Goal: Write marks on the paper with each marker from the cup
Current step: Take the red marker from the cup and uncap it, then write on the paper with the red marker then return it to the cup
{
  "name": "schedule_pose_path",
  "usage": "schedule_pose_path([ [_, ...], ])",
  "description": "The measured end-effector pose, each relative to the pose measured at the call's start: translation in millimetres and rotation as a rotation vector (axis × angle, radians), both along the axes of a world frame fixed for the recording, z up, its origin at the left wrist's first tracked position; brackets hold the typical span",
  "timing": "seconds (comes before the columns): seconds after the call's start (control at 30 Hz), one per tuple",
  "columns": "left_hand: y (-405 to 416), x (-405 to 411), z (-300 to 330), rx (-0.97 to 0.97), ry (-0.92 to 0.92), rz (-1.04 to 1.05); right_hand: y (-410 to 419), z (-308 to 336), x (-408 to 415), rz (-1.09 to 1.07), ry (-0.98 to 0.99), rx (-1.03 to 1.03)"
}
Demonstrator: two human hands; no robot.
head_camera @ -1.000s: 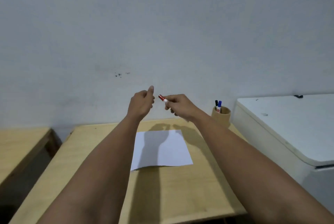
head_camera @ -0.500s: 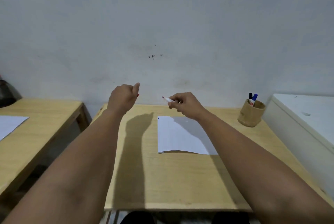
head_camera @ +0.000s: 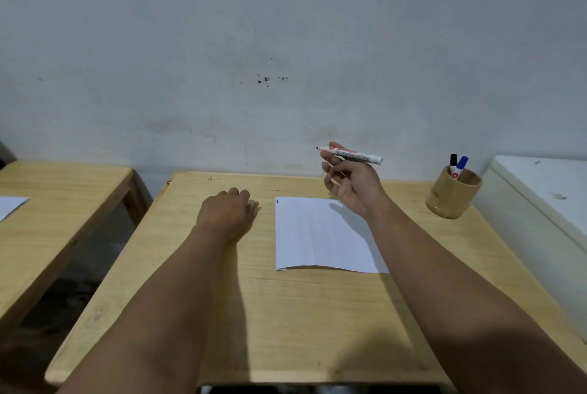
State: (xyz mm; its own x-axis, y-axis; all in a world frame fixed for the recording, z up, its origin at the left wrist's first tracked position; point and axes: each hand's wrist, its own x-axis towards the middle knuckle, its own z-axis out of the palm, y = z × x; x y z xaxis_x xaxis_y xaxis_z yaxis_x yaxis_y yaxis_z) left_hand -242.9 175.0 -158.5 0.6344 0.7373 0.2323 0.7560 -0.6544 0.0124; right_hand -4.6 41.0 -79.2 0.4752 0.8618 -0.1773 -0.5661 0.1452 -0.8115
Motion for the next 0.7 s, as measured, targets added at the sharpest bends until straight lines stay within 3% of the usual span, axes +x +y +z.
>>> schedule_pose_path([
  [0.2, -4.4, -2.0, 10.5, -0.161, -0.061, 0.077, 2.9, -11.0, -7.4, -0.085, -0.183, -0.132],
  [0.3, -14.5, -8.6, 15.6, -0.005, -0.132, 0.093, 4.0, -13.2, -13.0, -0.142, -0.273, -0.192],
  [0.43, -40.5, -5.9, 13.7, 0.126, -0.303, -0.117, 8.9, -20.1, -25.2, -0.164, -0.430, -0.229],
  [0.57, -61.6, -6.8, -1.5, -0.139, -0.230, -0.305, 23.7, -34.0, -40.9, -0.189, -0.593, -0.240],
  [0.7, -67.4, -11.6, -5.0, -0.185, -0.217, -0.354, 36.6, -45.5, -57.3, -0.136, -0.614, -0.219],
])
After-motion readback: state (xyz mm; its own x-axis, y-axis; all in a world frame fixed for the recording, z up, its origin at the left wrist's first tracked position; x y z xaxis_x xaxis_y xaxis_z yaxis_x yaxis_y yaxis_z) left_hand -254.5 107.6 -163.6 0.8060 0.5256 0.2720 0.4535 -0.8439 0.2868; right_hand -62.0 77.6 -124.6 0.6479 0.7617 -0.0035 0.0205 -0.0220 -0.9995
